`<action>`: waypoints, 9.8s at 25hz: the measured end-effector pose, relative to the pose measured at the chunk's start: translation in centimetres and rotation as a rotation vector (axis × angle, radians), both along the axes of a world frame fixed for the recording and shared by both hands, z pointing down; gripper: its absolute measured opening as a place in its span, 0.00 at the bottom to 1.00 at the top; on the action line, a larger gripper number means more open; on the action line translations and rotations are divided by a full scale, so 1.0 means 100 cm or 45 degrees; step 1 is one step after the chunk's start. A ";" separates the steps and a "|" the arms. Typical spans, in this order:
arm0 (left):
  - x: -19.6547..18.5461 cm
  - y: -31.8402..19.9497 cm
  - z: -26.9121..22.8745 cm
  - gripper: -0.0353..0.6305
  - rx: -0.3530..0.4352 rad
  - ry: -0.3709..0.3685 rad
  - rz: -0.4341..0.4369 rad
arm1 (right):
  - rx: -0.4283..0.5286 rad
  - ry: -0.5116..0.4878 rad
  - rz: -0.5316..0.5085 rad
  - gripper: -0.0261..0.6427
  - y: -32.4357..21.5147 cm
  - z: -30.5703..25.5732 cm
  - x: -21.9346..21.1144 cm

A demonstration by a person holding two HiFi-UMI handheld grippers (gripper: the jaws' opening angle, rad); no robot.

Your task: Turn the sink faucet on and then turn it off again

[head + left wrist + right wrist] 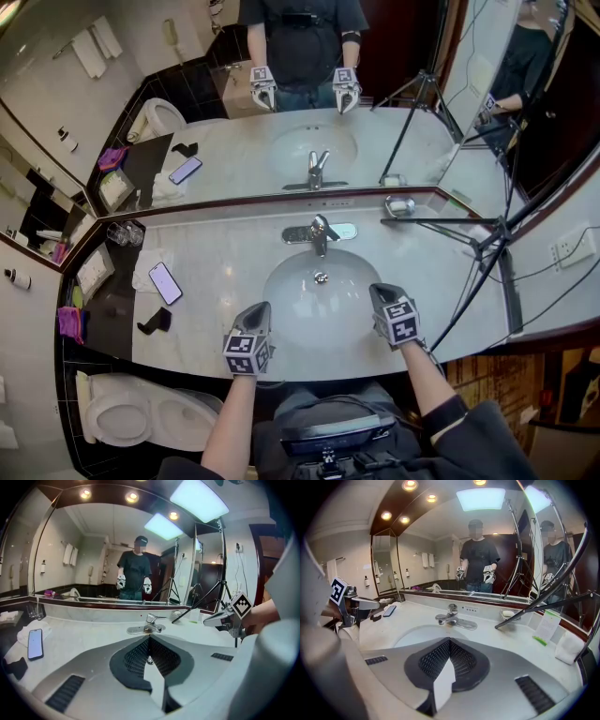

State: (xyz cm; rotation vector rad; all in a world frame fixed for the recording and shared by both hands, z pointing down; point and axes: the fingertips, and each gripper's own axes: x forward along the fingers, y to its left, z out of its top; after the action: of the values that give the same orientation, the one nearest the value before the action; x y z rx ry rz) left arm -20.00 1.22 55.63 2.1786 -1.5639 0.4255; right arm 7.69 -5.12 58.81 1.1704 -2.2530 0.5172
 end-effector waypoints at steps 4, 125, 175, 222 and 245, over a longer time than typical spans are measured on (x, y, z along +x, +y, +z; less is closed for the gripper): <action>0.005 -0.008 -0.001 0.05 0.021 -0.036 0.017 | 0.005 0.001 0.002 0.07 -0.004 -0.001 -0.001; 0.083 -0.152 0.005 0.06 0.168 -0.581 0.407 | -0.046 -0.078 0.010 0.07 0.007 0.028 -0.026; 0.053 -0.094 0.012 0.20 0.054 -0.261 0.216 | 0.030 -0.048 -0.041 0.07 -0.026 0.002 -0.033; 0.185 -0.259 0.099 0.29 0.260 -0.863 0.787 | -0.196 -0.078 0.036 0.07 -0.014 0.106 -0.009; 0.198 -0.239 0.108 0.29 0.364 -1.078 0.854 | -0.198 -0.087 0.022 0.07 -0.023 0.107 -0.021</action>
State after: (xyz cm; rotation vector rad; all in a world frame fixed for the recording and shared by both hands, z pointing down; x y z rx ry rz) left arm -0.24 -22.64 66.43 2.9390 -1.2079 1.5784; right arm 5.56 -7.39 69.52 1.1094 -2.2165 0.7353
